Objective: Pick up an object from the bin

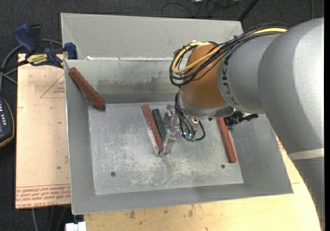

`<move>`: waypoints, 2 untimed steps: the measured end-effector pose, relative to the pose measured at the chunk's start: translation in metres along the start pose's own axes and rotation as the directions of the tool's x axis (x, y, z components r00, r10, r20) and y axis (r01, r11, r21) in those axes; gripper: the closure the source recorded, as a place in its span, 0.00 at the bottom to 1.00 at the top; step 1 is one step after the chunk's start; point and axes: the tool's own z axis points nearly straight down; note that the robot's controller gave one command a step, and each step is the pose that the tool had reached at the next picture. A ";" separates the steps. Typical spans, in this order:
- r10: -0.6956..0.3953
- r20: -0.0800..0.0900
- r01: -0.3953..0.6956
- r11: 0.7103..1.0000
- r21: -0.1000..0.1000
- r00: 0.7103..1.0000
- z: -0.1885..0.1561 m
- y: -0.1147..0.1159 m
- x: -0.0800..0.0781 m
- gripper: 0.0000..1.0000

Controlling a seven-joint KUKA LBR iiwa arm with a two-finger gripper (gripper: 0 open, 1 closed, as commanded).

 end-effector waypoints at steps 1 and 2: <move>-0.072 -0.002 0.072 0.997 0.003 0.997 -0.008 0.034 -0.014 0.00; 0.230 -0.002 -0.230 0.973 0.004 0.973 0.008 0.033 -0.019 0.00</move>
Offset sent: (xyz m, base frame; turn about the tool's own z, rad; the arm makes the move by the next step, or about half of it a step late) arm 0.0213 0.0280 0.0079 -0.0685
